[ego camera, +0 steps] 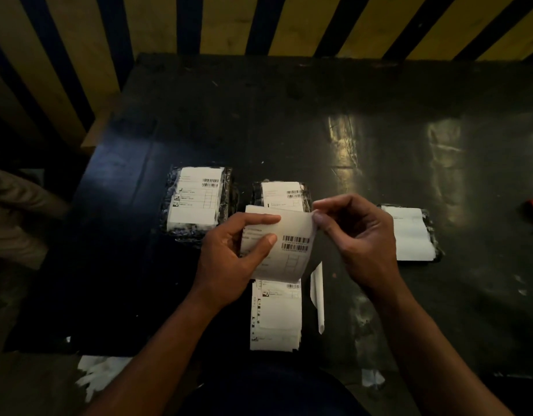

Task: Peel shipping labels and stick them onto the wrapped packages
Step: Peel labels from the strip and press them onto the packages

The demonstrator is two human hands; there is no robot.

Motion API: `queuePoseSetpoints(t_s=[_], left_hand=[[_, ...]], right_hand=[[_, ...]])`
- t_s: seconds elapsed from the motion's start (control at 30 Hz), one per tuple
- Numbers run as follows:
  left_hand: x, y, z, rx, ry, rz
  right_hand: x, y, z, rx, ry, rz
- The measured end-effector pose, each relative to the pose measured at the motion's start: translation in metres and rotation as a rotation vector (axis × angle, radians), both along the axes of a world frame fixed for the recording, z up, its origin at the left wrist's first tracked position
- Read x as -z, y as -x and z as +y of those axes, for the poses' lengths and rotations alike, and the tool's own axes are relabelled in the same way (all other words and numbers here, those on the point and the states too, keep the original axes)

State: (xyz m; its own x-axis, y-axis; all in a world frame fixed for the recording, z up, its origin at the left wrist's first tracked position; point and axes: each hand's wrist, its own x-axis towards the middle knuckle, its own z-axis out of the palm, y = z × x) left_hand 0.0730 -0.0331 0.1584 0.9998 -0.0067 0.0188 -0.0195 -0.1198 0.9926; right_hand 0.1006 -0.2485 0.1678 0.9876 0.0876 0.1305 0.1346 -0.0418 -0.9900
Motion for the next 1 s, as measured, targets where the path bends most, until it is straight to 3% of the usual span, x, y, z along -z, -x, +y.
queuePoseSetpoints(t_s=[1.0], left_hand=[[-0.0087, -0.0099, 0.0081, -0.005, 0.017, 0.076]], right_hand=[[-0.0063, -0.007, 0.001, -0.097, -0.036, 0.052]])
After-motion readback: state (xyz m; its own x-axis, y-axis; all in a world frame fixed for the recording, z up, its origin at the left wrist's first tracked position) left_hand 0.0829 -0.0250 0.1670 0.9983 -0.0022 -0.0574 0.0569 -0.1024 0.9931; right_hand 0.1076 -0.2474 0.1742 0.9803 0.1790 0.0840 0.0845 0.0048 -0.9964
